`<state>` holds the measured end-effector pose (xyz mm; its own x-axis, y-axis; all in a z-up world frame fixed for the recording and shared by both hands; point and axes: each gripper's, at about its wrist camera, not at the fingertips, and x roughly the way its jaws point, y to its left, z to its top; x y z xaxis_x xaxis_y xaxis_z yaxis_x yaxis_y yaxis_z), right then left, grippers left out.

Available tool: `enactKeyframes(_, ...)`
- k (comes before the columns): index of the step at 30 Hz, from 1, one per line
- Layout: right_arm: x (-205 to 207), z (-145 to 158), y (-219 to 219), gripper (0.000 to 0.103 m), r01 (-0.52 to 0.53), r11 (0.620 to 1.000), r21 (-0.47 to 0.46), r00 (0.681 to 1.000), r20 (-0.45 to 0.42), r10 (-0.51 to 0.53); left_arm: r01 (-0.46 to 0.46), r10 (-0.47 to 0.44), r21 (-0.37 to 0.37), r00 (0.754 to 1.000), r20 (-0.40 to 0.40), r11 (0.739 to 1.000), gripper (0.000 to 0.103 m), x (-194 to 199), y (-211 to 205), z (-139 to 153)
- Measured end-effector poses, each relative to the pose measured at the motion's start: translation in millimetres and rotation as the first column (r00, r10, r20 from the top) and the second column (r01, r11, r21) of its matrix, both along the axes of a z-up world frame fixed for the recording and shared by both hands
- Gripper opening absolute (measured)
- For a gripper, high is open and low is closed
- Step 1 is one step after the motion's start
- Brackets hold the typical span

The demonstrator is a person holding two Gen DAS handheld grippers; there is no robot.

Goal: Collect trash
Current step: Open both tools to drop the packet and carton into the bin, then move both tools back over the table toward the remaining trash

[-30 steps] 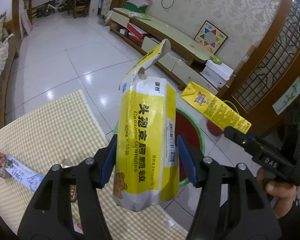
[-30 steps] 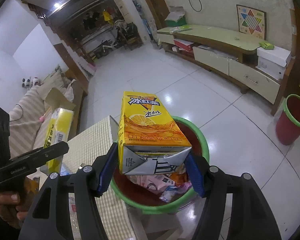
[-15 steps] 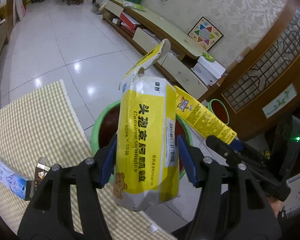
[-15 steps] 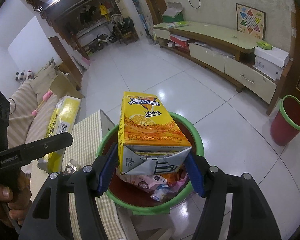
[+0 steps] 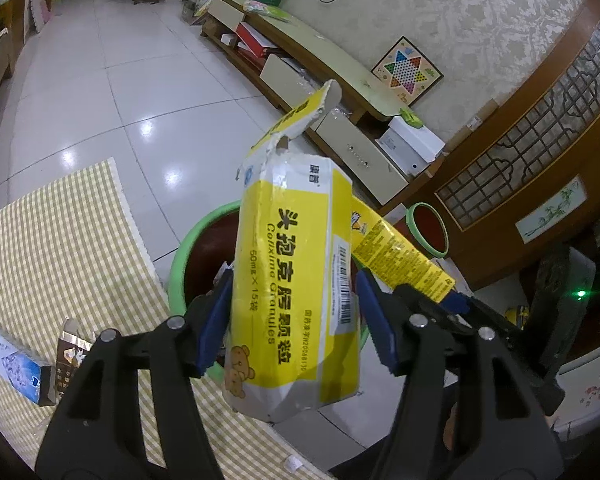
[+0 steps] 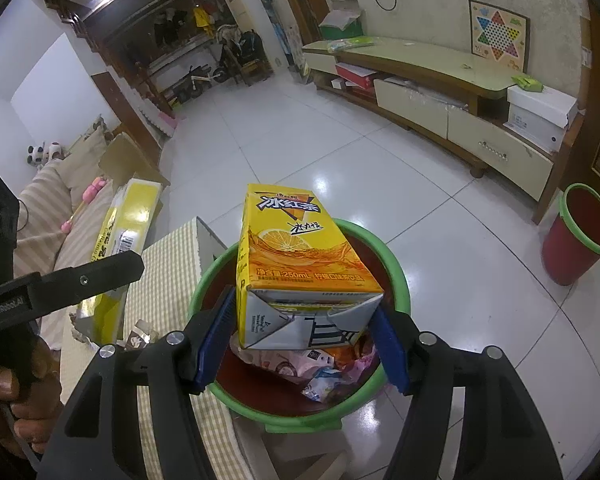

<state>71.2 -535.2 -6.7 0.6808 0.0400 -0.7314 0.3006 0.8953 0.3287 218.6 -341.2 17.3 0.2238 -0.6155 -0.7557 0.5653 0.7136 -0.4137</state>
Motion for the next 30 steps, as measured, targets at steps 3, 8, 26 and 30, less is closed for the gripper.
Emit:
enactKeyframes(3, 0.9, -0.9, 0.7, 0.062, -0.002, 1.0, -0.002, 1.0, -0.001, 0.002, -0.003, 0.003, -0.007, 1.0, -0.001, 1.0, 0.06, 1.4, -0.7, 1.4)
enactKeyframes(8, 5.2, -6.4, 2.7, 0.064, -0.011, 1.0, -0.001, 1.0, -0.021, 0.01, -0.021, 0.021, -0.02, 1.0, -0.006, 1.0, 0.078, 4.0, 2.0, 3.6)
enactKeyframes(26, 13.5, -0.3, 24.0, 0.096, -0.046, 0.998, -0.044, 0.999, 0.006, 0.046, -0.164, 0.165, -0.019, 0.986, 0.035, 0.986, 0.097, 5.4, 65.6, 30.6)
enactKeyframes(30, 19.4, 2.8, 40.4, 0.096, -0.09, 0.994, -0.058, 0.996, 0.009, 0.091, -0.207, 0.208, -0.022, 0.977, 0.044, 0.978, 0.097, 0.2, 94.7, 34.8)
